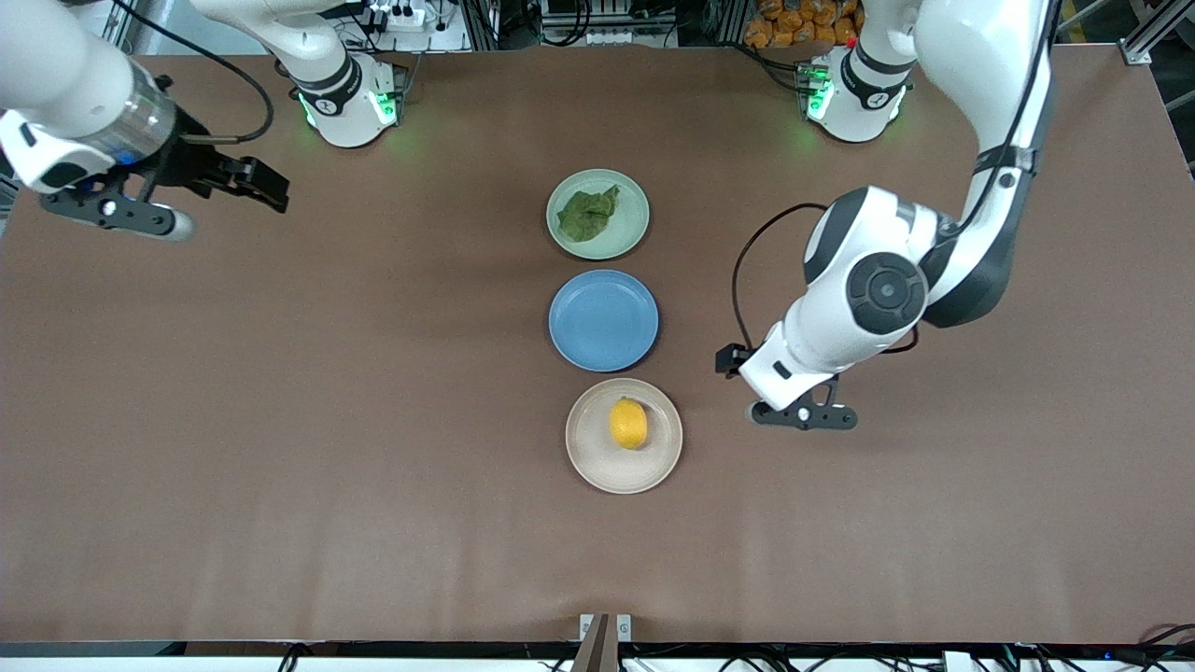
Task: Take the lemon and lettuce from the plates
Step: 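Reach the left gripper to the lemon while the right gripper approaches the lettuce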
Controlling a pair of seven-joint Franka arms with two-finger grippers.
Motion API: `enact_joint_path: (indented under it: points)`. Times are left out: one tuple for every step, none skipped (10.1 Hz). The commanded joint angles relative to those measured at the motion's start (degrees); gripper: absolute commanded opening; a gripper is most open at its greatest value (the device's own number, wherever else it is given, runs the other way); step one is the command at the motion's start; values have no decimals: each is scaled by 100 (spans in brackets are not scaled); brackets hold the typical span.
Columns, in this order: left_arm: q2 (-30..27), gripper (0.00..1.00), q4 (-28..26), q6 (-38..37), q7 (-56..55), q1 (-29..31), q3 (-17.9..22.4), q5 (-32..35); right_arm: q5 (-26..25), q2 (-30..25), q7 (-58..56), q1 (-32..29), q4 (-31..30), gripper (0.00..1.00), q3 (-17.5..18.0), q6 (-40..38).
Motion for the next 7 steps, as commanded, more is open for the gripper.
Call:
enact_joint_path:
  points:
    - [511,100,429,606,-533,-199,38,-112,68,-19,630,353,-197,100,-28,205]
    - [748,100,630,844,-780,-270,38,-112,68,-36,807,433,-345,100,-28,345]
    - [907,100,728,1073,-965,-393,38,-112,76,-45,1061,573,-469,100,-19,451]
    - [1004,100,729,1450,-1123,-446,38,-120,76,-36,1403,748,-583,100,-19,617]
    - [1171,100,746,1845,-1264,-542,29,-147,76,-19,1798,959,-741,100,-19,862]
    - [1364,100,825,2223,-1413,-622,29,-147,76,-10,2237,1196,-873,100,-19,1091]
    - [1531,100,930,2436,-1563,-718,29,-147,76,34,2711,1503,-909,100,-19,1207]
